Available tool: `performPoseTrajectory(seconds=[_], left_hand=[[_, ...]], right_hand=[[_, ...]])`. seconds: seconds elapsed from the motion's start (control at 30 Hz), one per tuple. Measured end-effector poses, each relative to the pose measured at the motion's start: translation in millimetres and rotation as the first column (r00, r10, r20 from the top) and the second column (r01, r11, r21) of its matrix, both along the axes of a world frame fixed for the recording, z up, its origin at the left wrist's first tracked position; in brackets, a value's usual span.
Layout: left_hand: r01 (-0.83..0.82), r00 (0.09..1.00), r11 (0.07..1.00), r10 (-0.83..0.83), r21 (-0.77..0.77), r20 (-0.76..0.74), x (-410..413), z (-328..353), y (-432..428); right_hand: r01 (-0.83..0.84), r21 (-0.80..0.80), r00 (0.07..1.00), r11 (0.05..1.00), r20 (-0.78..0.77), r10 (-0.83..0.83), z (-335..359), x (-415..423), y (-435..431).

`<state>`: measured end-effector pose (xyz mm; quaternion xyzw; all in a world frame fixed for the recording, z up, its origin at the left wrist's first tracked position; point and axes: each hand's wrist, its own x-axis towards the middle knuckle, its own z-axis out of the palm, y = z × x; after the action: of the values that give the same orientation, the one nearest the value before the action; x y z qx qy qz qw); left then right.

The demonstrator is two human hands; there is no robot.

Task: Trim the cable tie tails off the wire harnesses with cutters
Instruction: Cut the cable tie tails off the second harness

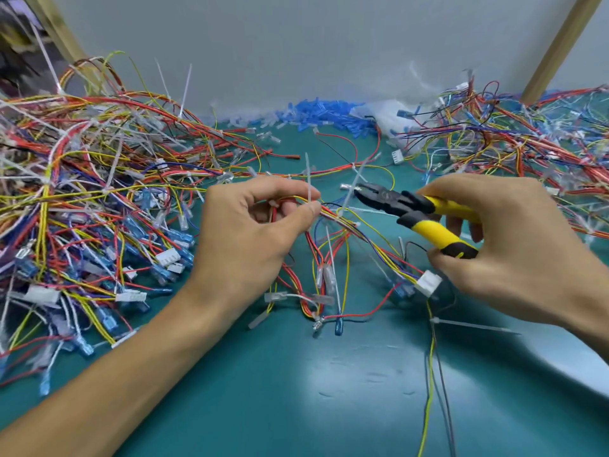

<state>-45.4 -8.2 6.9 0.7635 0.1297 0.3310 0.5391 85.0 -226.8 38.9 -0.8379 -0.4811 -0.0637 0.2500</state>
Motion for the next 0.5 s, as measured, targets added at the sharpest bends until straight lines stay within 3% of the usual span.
performPoseTrajectory(seconds=[0.17, 0.33, 0.5], left_hand=[[-0.024, 0.998, 0.996, 0.018, 0.089, 0.066, -4, 2, -6], [-0.021, 0.994, 0.981, -0.001, 0.195, 0.111, -5, 1, -13], [0.014, 0.991, 0.986, -0.036, 0.168, 0.129, -7, 0, -15]], right_hand=[[0.022, -0.100, 1.000, 0.995, 0.019, -0.021, 0, -3, 1], [-0.011, -0.072, 0.999, 0.997, 0.041, 0.014, -8, -4, 5], [-0.034, -0.043, 0.999, 0.998, 0.006, 0.034, -13, -5, 5]])
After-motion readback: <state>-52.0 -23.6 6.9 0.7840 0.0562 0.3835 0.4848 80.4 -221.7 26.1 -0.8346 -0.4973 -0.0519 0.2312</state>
